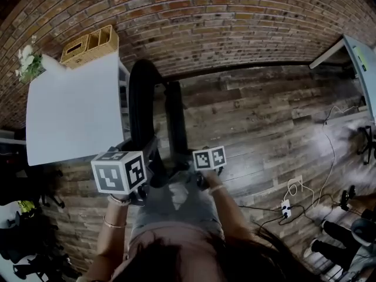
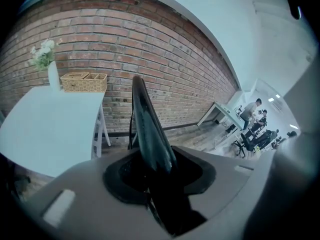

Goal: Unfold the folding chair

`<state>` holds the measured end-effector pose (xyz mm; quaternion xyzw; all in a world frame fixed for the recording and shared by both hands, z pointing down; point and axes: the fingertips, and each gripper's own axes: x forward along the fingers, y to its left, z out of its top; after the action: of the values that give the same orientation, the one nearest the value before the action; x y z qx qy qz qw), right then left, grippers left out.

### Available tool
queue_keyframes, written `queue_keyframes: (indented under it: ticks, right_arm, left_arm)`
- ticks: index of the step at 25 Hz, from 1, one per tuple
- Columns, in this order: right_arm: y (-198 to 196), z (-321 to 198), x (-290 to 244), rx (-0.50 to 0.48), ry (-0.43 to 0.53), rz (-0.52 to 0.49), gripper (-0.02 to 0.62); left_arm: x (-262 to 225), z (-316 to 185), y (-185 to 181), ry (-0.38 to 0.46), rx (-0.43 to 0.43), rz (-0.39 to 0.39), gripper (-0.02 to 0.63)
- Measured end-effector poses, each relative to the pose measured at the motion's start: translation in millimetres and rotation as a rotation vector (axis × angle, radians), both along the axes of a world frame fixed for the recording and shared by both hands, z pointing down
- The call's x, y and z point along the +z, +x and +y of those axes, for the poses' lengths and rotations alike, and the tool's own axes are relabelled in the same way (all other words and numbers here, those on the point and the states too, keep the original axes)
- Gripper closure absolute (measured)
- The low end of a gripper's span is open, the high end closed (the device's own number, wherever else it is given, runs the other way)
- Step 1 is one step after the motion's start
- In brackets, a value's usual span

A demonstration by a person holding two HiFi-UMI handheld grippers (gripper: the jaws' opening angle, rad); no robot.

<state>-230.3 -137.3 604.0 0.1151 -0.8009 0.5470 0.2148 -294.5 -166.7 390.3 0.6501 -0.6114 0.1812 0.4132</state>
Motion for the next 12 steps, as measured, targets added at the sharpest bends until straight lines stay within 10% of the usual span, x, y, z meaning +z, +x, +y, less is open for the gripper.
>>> queue_keyframes:
  ticks: [12]
  right_arm:
    - [79.0, -17.1, -5.5, 0.038, 0.038, -0.016, 0.474]
  left_arm:
    - [-7.6, -21.8, 80.9, 0.056, 0.040, 0.008, 0.460]
